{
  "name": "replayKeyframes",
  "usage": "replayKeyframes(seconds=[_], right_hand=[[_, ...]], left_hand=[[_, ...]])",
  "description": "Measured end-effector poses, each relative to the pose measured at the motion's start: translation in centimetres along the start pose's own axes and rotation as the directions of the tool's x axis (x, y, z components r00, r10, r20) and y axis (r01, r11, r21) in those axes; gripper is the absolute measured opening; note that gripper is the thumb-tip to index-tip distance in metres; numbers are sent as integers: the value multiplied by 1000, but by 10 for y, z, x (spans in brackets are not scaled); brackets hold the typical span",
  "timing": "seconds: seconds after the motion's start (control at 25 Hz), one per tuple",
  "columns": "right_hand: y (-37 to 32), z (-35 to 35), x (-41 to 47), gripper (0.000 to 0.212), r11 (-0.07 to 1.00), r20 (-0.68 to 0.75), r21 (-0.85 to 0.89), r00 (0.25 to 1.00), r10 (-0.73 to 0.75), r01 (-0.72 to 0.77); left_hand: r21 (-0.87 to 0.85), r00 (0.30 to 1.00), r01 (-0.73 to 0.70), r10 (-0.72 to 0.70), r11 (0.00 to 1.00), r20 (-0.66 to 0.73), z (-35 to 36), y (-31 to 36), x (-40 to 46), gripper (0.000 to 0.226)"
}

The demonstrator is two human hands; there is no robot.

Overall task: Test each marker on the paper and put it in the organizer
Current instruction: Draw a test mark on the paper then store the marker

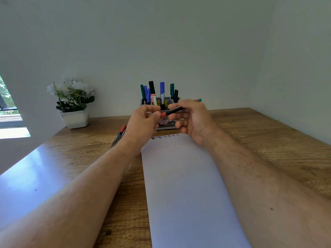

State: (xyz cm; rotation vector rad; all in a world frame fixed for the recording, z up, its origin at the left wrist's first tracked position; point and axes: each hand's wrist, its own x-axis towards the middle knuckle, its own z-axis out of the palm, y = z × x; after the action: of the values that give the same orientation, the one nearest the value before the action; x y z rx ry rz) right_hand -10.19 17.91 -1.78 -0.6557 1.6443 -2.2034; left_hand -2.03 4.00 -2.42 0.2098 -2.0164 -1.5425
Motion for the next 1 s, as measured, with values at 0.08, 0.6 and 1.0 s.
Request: replayKeyframes(seconds=[0.08, 0.6, 1.0], right_hand=[[-2, -2, 0, 35, 998, 17, 70, 1000, 7, -8], [2, 3, 0, 14, 839, 48, -506, 978, -203, 199], [-2, 8, -6, 10, 900, 99, -414, 990, -102, 135]], left_hand=[[-171, 995, 33, -48, 985, -83, -6, 1, 2, 20], [-400, 944, 4, -136, 917, -301, -28, 4, 7, 25], [-235, 950, -80, 3, 969, -311, -41, 1, 10, 14]])
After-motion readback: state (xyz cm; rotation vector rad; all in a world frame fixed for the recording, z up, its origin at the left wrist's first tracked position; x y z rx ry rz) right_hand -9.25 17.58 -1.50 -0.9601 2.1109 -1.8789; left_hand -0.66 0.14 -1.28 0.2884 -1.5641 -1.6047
